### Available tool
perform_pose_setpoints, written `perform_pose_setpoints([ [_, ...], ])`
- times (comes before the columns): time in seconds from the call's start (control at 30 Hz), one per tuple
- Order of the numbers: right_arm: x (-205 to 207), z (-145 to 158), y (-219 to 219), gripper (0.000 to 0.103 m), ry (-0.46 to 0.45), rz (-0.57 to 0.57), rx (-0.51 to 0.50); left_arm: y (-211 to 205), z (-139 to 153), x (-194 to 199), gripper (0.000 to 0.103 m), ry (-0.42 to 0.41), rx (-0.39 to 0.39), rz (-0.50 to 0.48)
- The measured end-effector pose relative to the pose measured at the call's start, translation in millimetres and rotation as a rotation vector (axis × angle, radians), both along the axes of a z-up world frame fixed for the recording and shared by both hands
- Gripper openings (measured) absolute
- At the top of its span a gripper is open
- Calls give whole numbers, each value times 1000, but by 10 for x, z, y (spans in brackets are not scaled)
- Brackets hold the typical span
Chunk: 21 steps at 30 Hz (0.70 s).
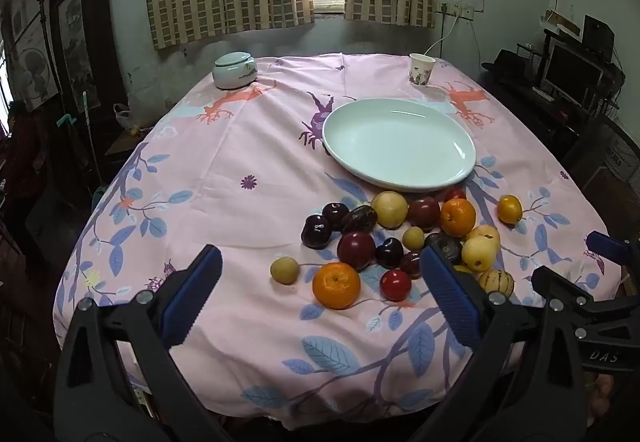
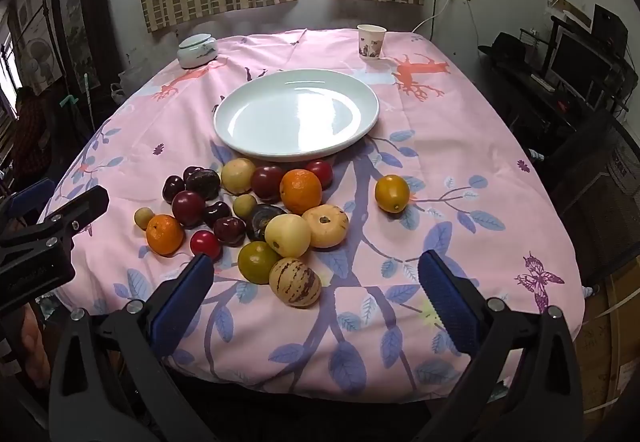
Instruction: Organize fruits
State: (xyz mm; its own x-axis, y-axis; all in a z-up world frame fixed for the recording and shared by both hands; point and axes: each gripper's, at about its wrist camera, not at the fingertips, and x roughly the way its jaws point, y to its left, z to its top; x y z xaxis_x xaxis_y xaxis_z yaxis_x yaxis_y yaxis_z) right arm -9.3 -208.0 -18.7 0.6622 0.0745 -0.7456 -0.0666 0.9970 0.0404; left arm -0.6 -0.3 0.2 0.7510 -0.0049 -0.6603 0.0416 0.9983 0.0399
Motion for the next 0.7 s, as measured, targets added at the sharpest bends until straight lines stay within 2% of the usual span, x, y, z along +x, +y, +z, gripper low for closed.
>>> perform_pose_setpoints([
  [0.7, -9, -17, 55, 102, 9, 8, -2, 58, -13, 3, 101, 12, -10, 15],
])
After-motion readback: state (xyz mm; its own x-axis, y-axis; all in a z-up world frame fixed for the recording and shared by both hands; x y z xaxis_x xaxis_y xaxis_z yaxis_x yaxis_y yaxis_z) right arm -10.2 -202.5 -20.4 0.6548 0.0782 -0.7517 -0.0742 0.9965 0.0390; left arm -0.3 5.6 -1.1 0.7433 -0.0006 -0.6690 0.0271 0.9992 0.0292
